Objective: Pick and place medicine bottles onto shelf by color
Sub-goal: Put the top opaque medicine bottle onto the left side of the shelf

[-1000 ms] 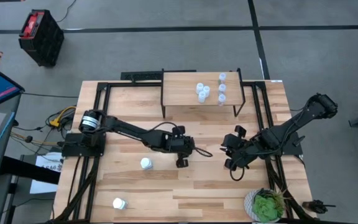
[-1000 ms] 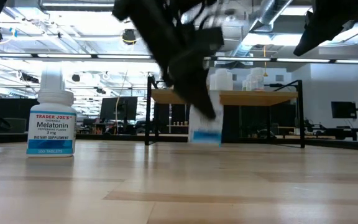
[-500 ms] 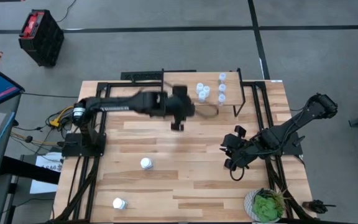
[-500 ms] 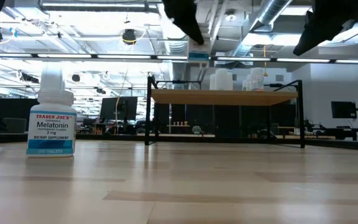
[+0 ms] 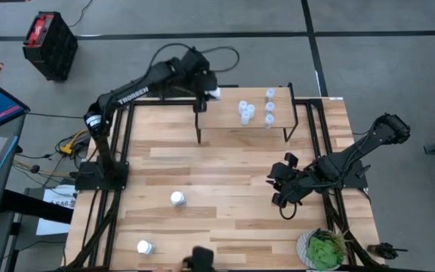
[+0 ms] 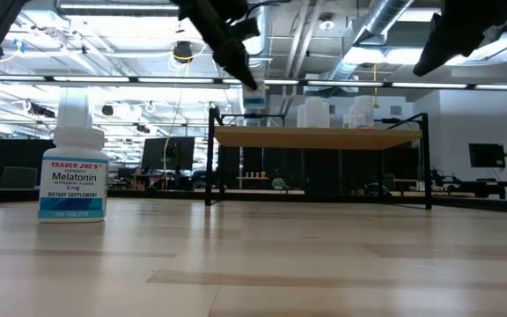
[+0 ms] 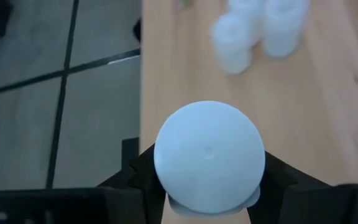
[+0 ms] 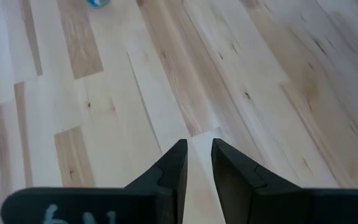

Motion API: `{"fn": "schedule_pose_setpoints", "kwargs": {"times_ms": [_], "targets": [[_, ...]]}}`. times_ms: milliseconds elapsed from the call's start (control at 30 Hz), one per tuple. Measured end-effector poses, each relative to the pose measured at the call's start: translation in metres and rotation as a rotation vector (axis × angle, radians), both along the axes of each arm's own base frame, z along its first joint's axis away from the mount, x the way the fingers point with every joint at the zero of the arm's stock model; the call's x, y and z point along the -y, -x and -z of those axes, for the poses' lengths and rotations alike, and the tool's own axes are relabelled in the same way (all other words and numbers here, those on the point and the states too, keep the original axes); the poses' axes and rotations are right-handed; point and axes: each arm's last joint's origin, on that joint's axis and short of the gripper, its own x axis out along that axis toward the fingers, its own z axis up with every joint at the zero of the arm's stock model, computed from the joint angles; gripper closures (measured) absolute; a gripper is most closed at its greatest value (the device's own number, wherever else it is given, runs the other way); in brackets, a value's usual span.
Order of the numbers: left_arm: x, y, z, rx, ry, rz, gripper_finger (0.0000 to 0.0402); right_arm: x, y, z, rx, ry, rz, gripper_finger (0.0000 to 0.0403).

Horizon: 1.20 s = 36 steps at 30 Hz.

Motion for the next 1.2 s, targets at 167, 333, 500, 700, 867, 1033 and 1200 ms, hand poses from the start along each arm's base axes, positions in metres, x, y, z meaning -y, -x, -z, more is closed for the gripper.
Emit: {"fn": "schedule_pose_setpoints", "kwargs": {"times_ms": [167, 333, 500, 700, 867, 1033, 1200], "targets": [[-0.021, 0.006, 0.013, -0.004, 0.078, -0.006, 0.0259, 0.003, -0.002, 0.000, 0.008, -0.004, 0.017, 0.0306], [-0.027, 0.000, 0.026, -0.005, 0.134, 0.005, 0.0252, 0.010, -0.006, -0.001, 0.014, -0.005, 0.049, 0.0306], [-0.029, -0.003, 0.034, -0.025, 0.151, 0.002, 0.0254, 0.013, -0.007, -0.001, 0.013, -0.004, 0.065, 0.0306], [-0.029, -0.002, 0.033, -0.024, 0.158, 0.000, 0.0241, 0.013, -0.007, -0.001, 0.012, -0.005, 0.064, 0.0306], [-0.026, -0.009, 0.044, -0.062, 0.176, 0.009, 0.0226, 0.013, -0.007, -0.001, 0.013, -0.005, 0.064, 0.0306], [-0.023, -0.015, 0.046, -0.071, 0.150, 0.004, 0.0217, 0.013, -0.007, -0.001, 0.011, -0.006, 0.064, 0.0306], [-0.020, -0.016, 0.045, -0.070, 0.139, 0.004, 0.0201, 0.013, -0.007, -0.001, 0.011, -0.007, 0.064, 0.0306]]}}
